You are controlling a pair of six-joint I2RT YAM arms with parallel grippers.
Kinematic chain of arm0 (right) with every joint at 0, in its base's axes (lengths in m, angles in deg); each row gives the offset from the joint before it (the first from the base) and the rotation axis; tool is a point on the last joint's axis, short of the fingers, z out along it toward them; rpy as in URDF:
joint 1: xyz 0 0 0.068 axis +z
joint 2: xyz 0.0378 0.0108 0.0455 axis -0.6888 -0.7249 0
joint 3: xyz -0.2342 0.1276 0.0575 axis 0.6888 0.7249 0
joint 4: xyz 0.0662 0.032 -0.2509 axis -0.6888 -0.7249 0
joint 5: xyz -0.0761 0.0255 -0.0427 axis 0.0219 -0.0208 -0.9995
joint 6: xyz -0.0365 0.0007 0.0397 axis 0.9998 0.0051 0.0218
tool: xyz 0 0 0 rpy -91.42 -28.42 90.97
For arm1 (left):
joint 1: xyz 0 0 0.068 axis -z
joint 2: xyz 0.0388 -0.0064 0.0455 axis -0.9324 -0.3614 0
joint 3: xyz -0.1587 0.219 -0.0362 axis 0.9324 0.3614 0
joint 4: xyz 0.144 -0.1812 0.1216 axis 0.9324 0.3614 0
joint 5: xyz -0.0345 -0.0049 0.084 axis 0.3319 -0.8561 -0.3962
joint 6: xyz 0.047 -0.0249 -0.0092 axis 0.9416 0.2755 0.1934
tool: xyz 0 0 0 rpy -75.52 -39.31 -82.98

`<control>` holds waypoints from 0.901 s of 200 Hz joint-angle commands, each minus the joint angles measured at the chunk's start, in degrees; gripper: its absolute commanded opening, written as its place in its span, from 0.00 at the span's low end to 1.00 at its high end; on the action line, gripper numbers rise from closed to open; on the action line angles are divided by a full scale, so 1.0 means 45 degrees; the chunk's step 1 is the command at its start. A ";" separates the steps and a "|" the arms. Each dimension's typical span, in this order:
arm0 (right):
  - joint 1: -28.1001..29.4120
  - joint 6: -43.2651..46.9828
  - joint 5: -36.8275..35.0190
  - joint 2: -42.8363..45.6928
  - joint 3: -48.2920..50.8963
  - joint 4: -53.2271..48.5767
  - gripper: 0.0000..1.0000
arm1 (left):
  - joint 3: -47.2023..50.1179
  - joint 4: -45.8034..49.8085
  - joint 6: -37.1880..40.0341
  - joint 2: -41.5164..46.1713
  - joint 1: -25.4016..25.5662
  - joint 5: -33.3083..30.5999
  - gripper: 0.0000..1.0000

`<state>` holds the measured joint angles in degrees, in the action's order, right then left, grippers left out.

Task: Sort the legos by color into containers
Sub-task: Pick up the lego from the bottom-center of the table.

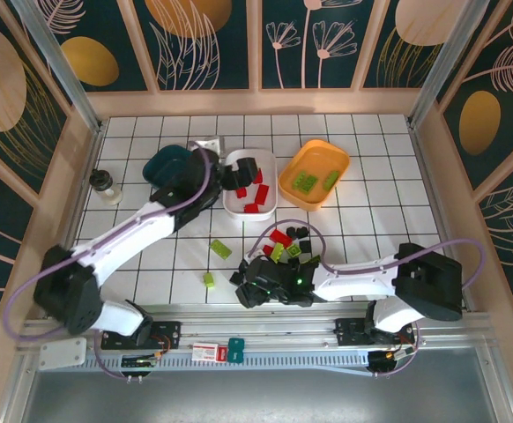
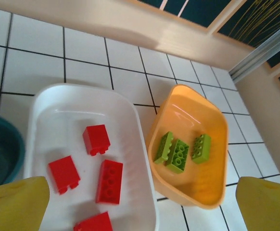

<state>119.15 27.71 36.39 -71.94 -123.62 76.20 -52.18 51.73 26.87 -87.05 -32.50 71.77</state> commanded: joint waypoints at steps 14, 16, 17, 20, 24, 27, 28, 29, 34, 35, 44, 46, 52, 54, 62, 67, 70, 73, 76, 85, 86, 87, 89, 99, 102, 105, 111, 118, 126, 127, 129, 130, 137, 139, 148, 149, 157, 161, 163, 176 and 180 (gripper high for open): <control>0.0056 -0.0006 -0.0463 -0.0625 -0.0499 -0.0863 0.65 | 0.2081 0.0144 -0.0419 0.2192 -0.0023 -0.0495 0.99; 0.0063 -0.0007 -0.0476 -0.0646 -0.0496 -0.0883 0.64 | 0.2174 0.0193 -0.0429 0.2304 -0.0028 -0.0534 0.99; 0.0067 -0.0007 -0.0478 -0.0640 -0.0499 -0.0890 0.64 | 0.2225 0.0217 -0.0421 0.2361 -0.0026 -0.0540 0.99; 0.0066 -0.0021 -0.0467 -0.0659 -0.0499 -0.0920 0.63 | 0.2324 0.0280 -0.0448 0.2551 -0.0009 -0.0617 0.99; 0.0070 -0.0026 -0.0446 -0.0682 -0.0484 -0.0927 0.61 | 0.2481 0.0376 -0.0448 0.2790 -0.0022 -0.0721 0.99; 0.0062 -0.0026 -0.0427 -0.0689 -0.0465 -0.0905 0.60 | 0.2580 0.0437 -0.0451 0.2949 -0.0018 -0.0803 0.99; 0.0057 -0.0026 -0.0424 -0.0691 -0.0444 -0.0910 0.60 | 0.2614 0.0457 -0.0451 0.3006 -0.0021 -0.0831 0.99; 0.0055 -0.0026 -0.0423 -0.0692 -0.0444 -0.0893 0.59 | 0.2640 0.0476 -0.0451 0.3054 -0.0022 -0.0855 0.99; 0.0071 -0.0027 -0.0360 -0.0693 -0.0397 -0.0872 0.56 | 0.2818 0.0558 -0.0434 0.3325 -0.0033 -0.0973 0.99; 0.0052 -0.0027 -0.0351 -0.0693 -0.0391 -0.0865 0.56 | 0.2860 0.0576 -0.0443 0.3380 -0.0028 -0.1004 0.99; 0.0056 -0.0027 -0.0317 -0.0666 -0.0318 -0.0795 0.50 | 0.3148 0.0735 -0.0425 0.3803 -0.0024 -0.1258 0.99; 0.0044 -0.0027 -0.0317 -0.0652 -0.0280 -0.0783 0.49 | 0.3207 0.0766 -0.0430 0.3893 -0.0019 -0.1310 0.99; 0.0046 -0.0026 -0.0275 -0.0620 -0.0222 -0.0706 0.44 | 0.3391 0.0870 -0.0396 0.4138 -0.0023 -0.1463 0.99; 0.0041 -0.0016 -0.0268 -0.0592 -0.0202 -0.0702 0.43 | 0.3448 0.0902 -0.0394 0.4216 -0.0028 -0.1494 0.99; 0.0056 -0.0007 -0.0231 -0.0465 -0.0153 -0.0650 0.37 | 0.3670 0.1042 -0.0364 0.4490 -0.0023 -0.1676 0.99; 0.0068 0.0019 -0.0212 -0.0373 -0.0114 -0.0610 0.35 | 0.3791 0.1131 -0.0366 0.4656 -0.0024 -0.1775 0.99; 0.0062 0.0040 -0.0188 -0.0296 -0.0085 -0.0592 0.33 | 0.3860 0.1188 -0.0370 0.4732 -0.0026 -0.1833 0.99; 0.0063 0.0060 -0.0160 -0.0223 -0.0059 -0.0570 0.31 | 0.3934 0.1246 -0.0378 0.4830 -0.0033 -0.1889 0.99; 0.0061 0.0070 -0.0135 -0.0138 -0.0026 -0.0555 0.30 | 0.4022 0.1305 -0.0374 0.4896 -0.0024 -0.1925 0.99; 0.0071 0.0154 -0.0075 0.0149 0.0034 -0.0552 0.25 | 0.4274 0.1393 -0.0401 0.5143 -0.0030 -0.2032 0.99; 0.0072 0.0171 -0.0063 0.0187 0.0040 -0.0558 0.24 | 0.4291 0.1403 -0.0407 0.5168 -0.0036 -0.2041 0.99; 0.0072 0.0180 -0.0057 0.0226 0.0042 -0.0561 0.24 | 0.4328 0.1408 -0.0400 0.5200 -0.0030 -0.2046 0.99; 0.0072 0.0206 -0.0027 0.0289 0.0045 -0.0563 0.23 | 0.4386 0.1442 -0.0395 0.5258 -0.0025 -0.2069 0.99; 0.0071 0.0348 0.0027 0.0636 -0.0002 -0.0741 0.20 | 0.4705 0.1537 -0.0449 0.5565 -0.0027 -0.2239 0.99; 0.0064 0.0389 0.0033 0.0770 -0.0036 -0.0833 0.19 | 0.4792 0.1563 -0.0451 0.5630 -0.0026 -0.2277 0.99; 0.0056 0.0443 0.0028 0.0906 -0.0070 -0.0927 0.19 | 0.4881 0.1579 -0.0454 0.5728 -0.0024 -0.2313 0.99; 0.0070 0.0544 -0.0017 0.1166 -0.0164 -0.1078 0.18 | 0.5058 0.1679 -0.0481 0.5957 -0.0024 -0.2421 0.99; 0.0036 0.0662 -0.0172 0.1490 -0.0328 -0.1319 0.17 | 0.5242 0.1810 -0.0537 0.6188 -0.0023 -0.2557 0.99; -0.0027 0.0874 -0.0309 0.1774 -0.0577 -0.1538 0.17 | 0.5464 0.1940 -0.0622 0.6520 -0.0024 -0.2673 0.99; -0.0036 0.0893 -0.0326 0.1820 -0.0598 -0.1559 0.16 | 0.5482 0.1960 -0.0634 0.6559 -0.0024 -0.2694 0.99; -0.0058 0.0985 -0.0354 0.1869 -0.0682 -0.1584 0.16 | 0.5534 0.1985 -0.0653 0.6638 -0.0033 -0.2719 0.99; -0.0091 0.1026 -0.0358 0.1907 -0.0729 -0.1602 0.16 | 0.5575 0.1992 -0.0670 0.6687 -0.0038 -0.2727 0.99; -0.0334 0.1313 -0.0336 0.2065 -0.1012 -0.1556 0.16 | 0.5775 0.2081 -0.0748 0.6970 -0.0027 -0.2734 0.99; -0.0410 0.1451 -0.0302 0.2096 -0.1108 -0.1535 0.16 | 0.5842 0.2103 -0.0760 0.7063 -0.0024 -0.2739 0.99; -0.0930 0.1993 -0.0121 0.2110 -0.1507 -0.1315 0.16 | 0.6096 0.2263 -0.0923 0.7418 -0.0036 -0.2806 0.99; -0.0996 0.2067 -0.0096 0.2105 -0.1561 -0.1281 0.16 | 0.6139 0.2278 -0.0931 0.7438 -0.0029 -0.2809 0.99; -0.1511 0.2561 0.0118 0.2002 -0.1966 -0.0945 0.16 | 0.6347 0.2427 -0.1103 0.7735 -0.0026 -0.2824 0.99; -0.1889 0.2856 0.0281 0.1910 -0.2183 -0.0693 0.16 | 0.6426 0.2521 -0.1205 0.7873 -0.0032 -0.2864 0.99; -0.2015 0.2989 0.0384 0.1852 -0.2289 -0.0567 0.16 | 0.6473 0.2579 -0.1240 0.7938 -0.0035 -0.2874 0.99; -0.3129 0.3729 0.1089 0.1260 -0.3067 0.0335 0.16 | 0.6683 0.2964 -0.1532 0.8313 -0.0016 -0.2930 0.99; -0.3441 0.3902 0.1356 0.0988 -0.3356 0.0604 0.16 | 0.6753 0.3069 -0.1588 0.8428 -0.0028 -0.2942 0.99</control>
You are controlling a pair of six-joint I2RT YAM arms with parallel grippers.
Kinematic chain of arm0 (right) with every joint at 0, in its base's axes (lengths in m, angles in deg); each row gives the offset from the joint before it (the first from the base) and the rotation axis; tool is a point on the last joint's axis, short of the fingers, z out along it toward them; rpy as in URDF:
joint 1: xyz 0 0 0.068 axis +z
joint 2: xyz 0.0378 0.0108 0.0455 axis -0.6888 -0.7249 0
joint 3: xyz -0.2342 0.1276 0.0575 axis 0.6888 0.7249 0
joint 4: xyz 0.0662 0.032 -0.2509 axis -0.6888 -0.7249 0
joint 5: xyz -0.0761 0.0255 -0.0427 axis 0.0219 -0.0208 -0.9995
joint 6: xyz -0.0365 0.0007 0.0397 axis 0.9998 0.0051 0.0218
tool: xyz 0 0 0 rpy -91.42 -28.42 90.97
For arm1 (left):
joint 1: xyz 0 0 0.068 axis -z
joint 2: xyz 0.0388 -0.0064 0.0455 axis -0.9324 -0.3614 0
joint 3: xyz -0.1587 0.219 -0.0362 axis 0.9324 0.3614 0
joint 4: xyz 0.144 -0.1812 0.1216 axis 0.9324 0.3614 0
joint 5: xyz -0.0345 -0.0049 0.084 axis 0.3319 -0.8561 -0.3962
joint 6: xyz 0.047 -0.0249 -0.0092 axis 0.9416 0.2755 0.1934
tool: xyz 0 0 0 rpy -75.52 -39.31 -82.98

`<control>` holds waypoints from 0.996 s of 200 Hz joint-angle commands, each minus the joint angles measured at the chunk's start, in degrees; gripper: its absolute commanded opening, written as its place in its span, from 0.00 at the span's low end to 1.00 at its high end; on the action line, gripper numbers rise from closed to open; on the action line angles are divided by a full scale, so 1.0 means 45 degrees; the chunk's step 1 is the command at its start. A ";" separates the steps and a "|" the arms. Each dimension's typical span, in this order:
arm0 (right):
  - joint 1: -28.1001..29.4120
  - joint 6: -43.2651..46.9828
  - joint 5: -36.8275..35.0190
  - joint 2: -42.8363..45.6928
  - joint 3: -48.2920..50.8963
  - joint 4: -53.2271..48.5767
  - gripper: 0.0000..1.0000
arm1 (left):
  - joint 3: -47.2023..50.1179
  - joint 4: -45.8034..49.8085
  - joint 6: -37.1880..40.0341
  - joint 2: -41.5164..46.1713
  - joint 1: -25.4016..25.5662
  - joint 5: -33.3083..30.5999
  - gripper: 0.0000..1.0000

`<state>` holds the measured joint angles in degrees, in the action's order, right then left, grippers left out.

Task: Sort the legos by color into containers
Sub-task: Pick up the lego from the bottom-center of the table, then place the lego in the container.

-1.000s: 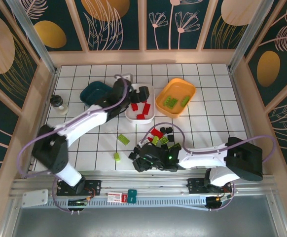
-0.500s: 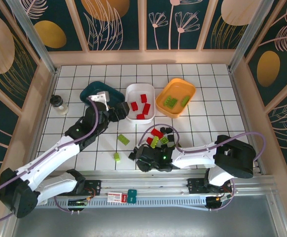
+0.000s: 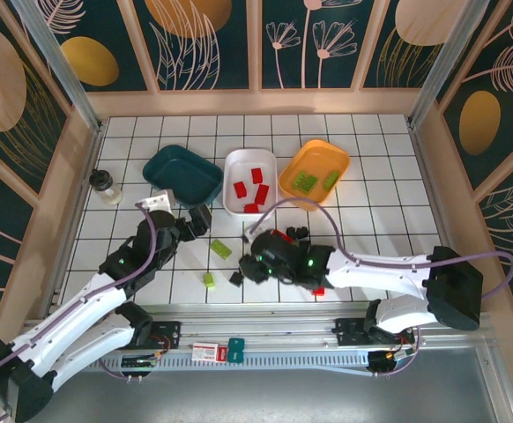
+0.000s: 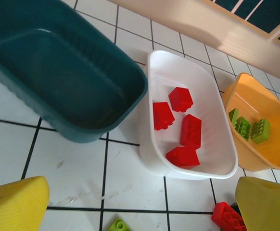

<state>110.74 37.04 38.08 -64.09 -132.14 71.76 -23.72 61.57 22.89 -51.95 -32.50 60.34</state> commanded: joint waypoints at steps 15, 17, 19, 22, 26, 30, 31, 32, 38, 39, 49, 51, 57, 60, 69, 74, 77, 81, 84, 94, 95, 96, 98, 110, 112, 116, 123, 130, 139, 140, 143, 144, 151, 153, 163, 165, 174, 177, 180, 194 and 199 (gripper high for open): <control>-0.2670 0.2235 0.2480 -0.2155 -0.2869 0.2391 0.16 | 0.0589 0.1328 -0.1026 0.0991 -0.0021 -0.0421 0.99; -0.2800 0.2275 0.2616 -0.2376 -0.3076 0.2442 0.16 | 0.0608 0.1384 -0.1055 0.1026 -0.0023 -0.0441 0.99; -0.2906 0.2314 0.2748 -0.2641 -0.3289 0.2494 0.16 | 0.0627 0.1432 -0.1087 0.1079 -0.0023 -0.0407 0.99; -0.3064 0.2372 0.2934 -0.3002 -0.3634 0.2541 0.16 | 0.0648 0.1506 -0.1132 0.1159 -0.0040 -0.0423 0.99; -0.3223 0.2458 0.3128 -0.3490 -0.4101 0.2603 0.16 | 0.0687 0.1574 -0.1163 0.1248 -0.0024 -0.0369 0.99; -0.3374 0.2533 0.3310 -0.3970 -0.4584 0.2577 0.16 | 0.0716 0.1655 -0.1205 0.1332 -0.0023 -0.0359 0.99; -0.3411 0.2541 0.3347 -0.4101 -0.4711 0.2564 0.16 | 0.0727 0.1672 -0.1216 0.1354 -0.0023 -0.0354 0.99; -0.3450 0.2564 0.3375 -0.4226 -0.4833 0.2557 0.16 | 0.0742 0.1680 -0.1222 0.1385 -0.0023 -0.0333 0.99; -0.3639 0.2627 0.3570 -0.4964 -0.5571 0.2494 0.16 | 0.0808 0.1743 -0.1285 0.1513 -0.0024 -0.0285 0.99; -0.3671 0.2636 0.3604 -0.5087 -0.5703 0.2493 0.16 | 0.0822 0.1755 -0.1285 0.1523 -0.0024 -0.0269 0.99; -0.3953 0.2668 0.4054 -0.6320 -0.6922 0.2317 0.16 | 0.0920 0.1830 -0.1333 0.1656 -0.0025 -0.0132 0.99; -0.4009 0.2666 0.4142 -0.6513 -0.7175 0.2282 0.16 | 0.0930 0.1842 -0.1357 0.1681 -0.0024 -0.0125 0.99; -0.4156 0.2596 0.4338 -0.7267 -0.7901 0.2134 0.16 | 0.0969 0.1896 -0.1363 0.1704 -0.0029 -0.0077 0.99; -0.4201 0.2583 0.4426 -0.7613 -0.8260 0.2054 0.16 | 0.0989 0.1918 -0.1364 0.1693 -0.0041 -0.0045 0.99; -0.4381 0.2531 0.4665 -0.8586 -0.9291 0.1824 0.16 | 0.1044 0.1965 -0.1364 0.1707 -0.0026 0.0011 0.99; -0.4450 0.2477 0.4788 -0.9092 -0.9832 0.1675 0.16 | 0.1069 0.1991 -0.1392 0.1692 -0.0037 0.0035 0.99; -0.4494 0.2456 0.4839 -0.9362 -1.0162 0.1582 0.16 | 0.1094 0.2000 -0.1385 0.1670 -0.0032 0.0035 0.99; -0.4536 0.2409 0.4890 -0.9722 -1.0577 0.1483 0.16 | 0.1107 0.2011 -0.1384 0.1660 -0.0034 0.0043 0.99; -0.4566 0.2387 0.4906 -0.9956 -1.0873 0.1390 0.16 | 0.1118 0.1993 -0.1391 0.1634 -0.0034 0.0060 0.99; -0.4634 0.2325 0.4999 -1.0750 -1.1733 0.1096 0.17 | 0.1146 0.2011 -0.1384 0.1583 -0.0026 0.0117 0.99; -0.4637 0.2309 0.5002 -1.0831 -1.1830 0.1062 0.18 | 0.1147 0.2006 -0.1384 0.1567 -0.0024 0.0108 0.99; -0.4639 0.2292 0.5004 -1.0892 -1.1918 0.1035 0.18 | 0.1138 0.2014 -0.1384 0.1570 -0.0024 0.0103 0.99; -0.4645 0.2279 0.5000 -1.1025 -1.2096 0.0966 0.18 | 0.1145 0.2019 -0.1384 0.1561 -0.0033 0.0110 0.99; -0.4679 0.2073 0.4938 -1.1645 -1.2969 0.0731 0.24 | 0.1114 0.2021 -0.1344 0.1439 -0.0028 0.0191 0.99; -0.4694 0.2049 0.4930 -1.1716 -1.3096 0.0699 0.26 | 0.1110 0.2021 -0.1325 0.1416 -0.0024 0.0220 0.99; -0.4689 0.1963 0.4918 -1.1881 -1.3319 0.0650 0.31 | 0.1090 0.2004 -0.1269 0.1370 -0.0032 0.0263 0.99; -0.4719 0.1847 0.4861 -1.2033 -1.3592 0.0623 0.40 | 0.1022 0.1983 -0.1140 0.1266 -0.0026 0.0409 0.99; -0.4739 0.1742 0.4777 -1.2159 -1.3790 0.0625 0.47 | 0.0931 0.1982 -0.0998 0.1123 -0.0033 0.0584 0.99; -0.4757 0.1622 0.4710 -1.2158 -1.3849 0.0711 0.54 | 0.0826 0.1948 -0.0813 0.0910 -0.0031 0.0811 0.99; -0.4767 0.1616 0.4692 -1.2161 -1.3845 0.0723 0.55 | 0.0821 0.1936 -0.0786 0.0889 -0.0027 0.0836 0.98; -0.4785 0.1575 0.4651 -1.2114 -1.3830 0.0743 0.57 | 0.0794 0.1910 -0.0748 0.0808 -0.0019 0.0919 0.98; -0.4791 0.1563 0.4633 -1.2099 -1.3826 0.0758 0.57 | 0.0776 0.1897 -0.0724 0.0789 -0.0021 0.0939 0.98; -0.4823 0.1482 0.4541 -1.1940 -1.3679 0.0862 0.60 | 0.0736 0.1807 -0.0595 0.0602 -0.0023 0.1109 0.97; -0.4847 0.1466 0.4518 -1.1878 -1.3611 0.0908 0.61 | 0.0727 0.1782 -0.0566 0.0553 -0.0033 0.1177 0.97; -0.4910 0.1326 0.4387 -1.1425 -1.3020 0.1300 0.63 | 0.0692 0.1601 -0.0466 0.0259 -0.0024 0.1498 0.95; -0.4937 0.1295 0.4367 -1.1319 -1.2855 0.1403 0.63 | 0.0697 0.1569 -0.0451 0.0199 -0.0023 0.1552 0.94; -0.5044 0.1132 0.4149 -1.0676 -1.1916 0.1939 0.64 | 0.0669 0.1415 -0.0383 -0.0077 -0.0023 0.1830 0.92; -0.5074 0.1070 0.4073 -1.0471 -1.1594 0.2125 0.64 | 0.0661 0.1342 -0.0365 -0.0170 0.0013 0.1927 0.92; -0.5112 0.0989 0.4010 -1.0198 -1.1168 0.2376 0.64 | 0.0650 0.1294 -0.0351 -0.0252 0.0040 0.2010 0.91; -0.5370 0.0551 0.3839 -0.8935 -0.9172 0.3538 0.64 | 0.0565 0.1097 -0.0310 -0.0658 0.0460 0.2036 0.90; -0.5514 0.0342 0.3797 -0.8434 -0.8460 0.3957 0.64 | 0.0501 0.1049 -0.0296 -0.0884 0.0794 0.1902 0.90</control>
<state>88.55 42.66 57.33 -113.31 -181.41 80.73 -19.26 68.61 19.94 -53.33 -32.06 66.75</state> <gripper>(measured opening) 0.642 0.905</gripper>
